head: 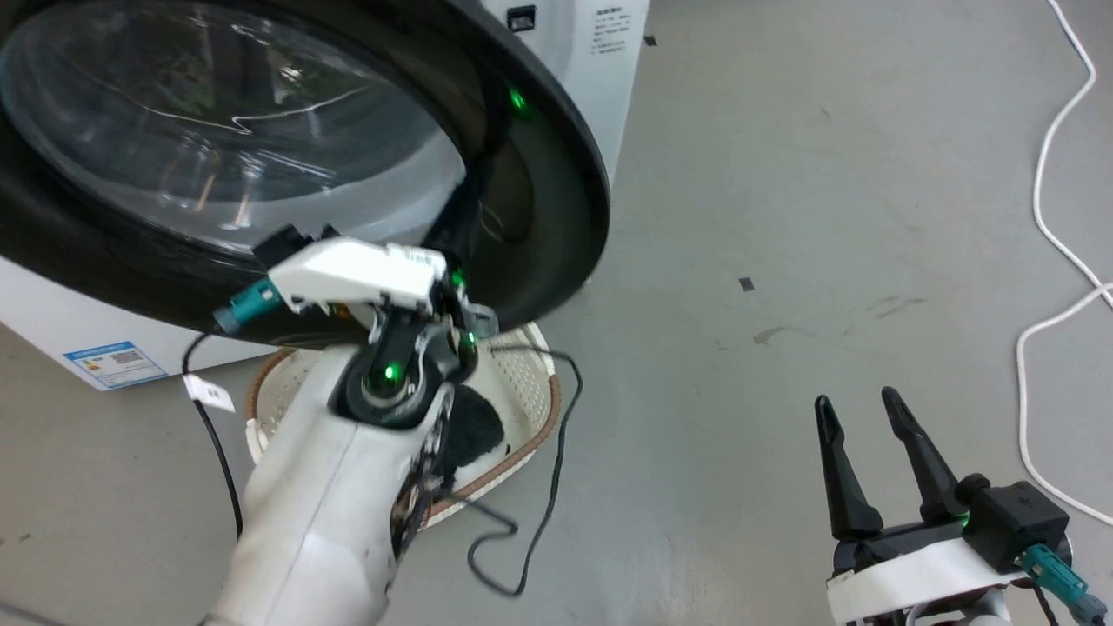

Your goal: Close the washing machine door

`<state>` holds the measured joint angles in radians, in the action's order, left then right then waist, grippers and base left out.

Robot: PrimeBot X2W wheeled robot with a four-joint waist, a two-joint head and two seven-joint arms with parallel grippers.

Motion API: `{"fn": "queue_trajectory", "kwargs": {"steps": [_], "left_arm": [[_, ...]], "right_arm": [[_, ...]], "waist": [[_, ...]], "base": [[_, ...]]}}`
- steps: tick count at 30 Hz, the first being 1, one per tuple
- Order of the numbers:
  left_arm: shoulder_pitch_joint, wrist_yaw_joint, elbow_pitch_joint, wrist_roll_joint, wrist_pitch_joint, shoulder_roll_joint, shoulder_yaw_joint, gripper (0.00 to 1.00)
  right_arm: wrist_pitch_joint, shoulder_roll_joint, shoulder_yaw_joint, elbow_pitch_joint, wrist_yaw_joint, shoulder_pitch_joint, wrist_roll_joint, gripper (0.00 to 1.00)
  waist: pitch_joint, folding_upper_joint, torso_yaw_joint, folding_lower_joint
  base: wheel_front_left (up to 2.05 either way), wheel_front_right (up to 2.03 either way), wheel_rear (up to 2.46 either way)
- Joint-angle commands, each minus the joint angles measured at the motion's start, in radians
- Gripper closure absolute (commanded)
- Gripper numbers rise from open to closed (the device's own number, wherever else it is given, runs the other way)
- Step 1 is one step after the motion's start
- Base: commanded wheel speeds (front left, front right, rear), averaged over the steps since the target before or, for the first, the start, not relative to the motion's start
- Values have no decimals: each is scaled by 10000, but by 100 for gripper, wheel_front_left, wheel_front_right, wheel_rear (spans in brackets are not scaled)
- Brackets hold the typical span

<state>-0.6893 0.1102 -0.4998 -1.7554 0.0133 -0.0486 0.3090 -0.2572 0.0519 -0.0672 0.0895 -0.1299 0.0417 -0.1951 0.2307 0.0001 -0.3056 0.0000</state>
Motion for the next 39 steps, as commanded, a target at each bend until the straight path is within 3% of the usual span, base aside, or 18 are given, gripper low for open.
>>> {"fn": "queue_trajectory", "kwargs": {"steps": [1,8,12,15,20,23,26,27,30,33,37,38,39], "left_arm": [[-496,98,-398,15,389,-17,90,100],[-956,190,-1211,-149,626,-17,690,100],[-368,200,-842,657,445,-202,1299,100],[625,202,-93,2581,706,-1096,2619,100],[1683,179,259,6123,2067,-2720,4554,100],[2084,-305,523,8076,2427,-3441,4973,100],[2666,-1005,1564,9311,2475,-3720,3976,100],[2666,-1005,1564,9311,2475,-3720,3976,100],[3603,-1608,2906,10689,2480,-3853,2661,100],[4708,-2003,4110,11519,2481,-3574,1216,100],[6101,-2092,5256,12398,2482,-2905,-272,100],[6409,-2027,5422,12570,2483,-2723,-506,81],[6679,-1965,5536,12779,2483,-2567,-701,15]], "right_arm": [[-45,-16,-15,-40,-8,173,-32,0],[-45,-16,101,-46,-8,109,-94,0],[-45,-16,188,-61,-8,37,-42,0],[-45,-16,310,-51,-8,-62,41,0],[-45,-16,400,-25,-8,-263,138,0],[-45,-16,451,-19,-8,-400,194,0],[-45,-16,502,-47,-8,-535,230,0],[-45,-16,502,-47,-8,-535,230,0],[-45,-16,480,-61,-8,-622,279,0],[-45,-16,421,-74,-8,-679,301,0],[-45,-16,356,-60,-8,-760,318,0],[-45,-16,334,-53,-8,-782,324,0],[-45,-16,317,-50,-8,-803,327,0]], "waist": [[47,-1,-79,0],[-120,-1,168,0],[-414,-1,573,0],[-827,-1,1093,0],[-1368,-1,1824,0],[-1629,-1,2273,0],[-1828,-1,2698,0],[-1828,-1,2698,0],[-1975,-1,3014,0],[-2105,-1,3228,0],[-2252,-1,3381,0],[-2277,-1,3402,0],[-2296,-1,3420,0]], "base": [[0,0,0],[0,0,0],[0,0,0],[0,0,0],[0,0,0],[0,0,0],[0,0,0],[0,0,0],[0,0,0],[0,0,0],[0,0,0],[0,0,0],[0,0,0]]}}
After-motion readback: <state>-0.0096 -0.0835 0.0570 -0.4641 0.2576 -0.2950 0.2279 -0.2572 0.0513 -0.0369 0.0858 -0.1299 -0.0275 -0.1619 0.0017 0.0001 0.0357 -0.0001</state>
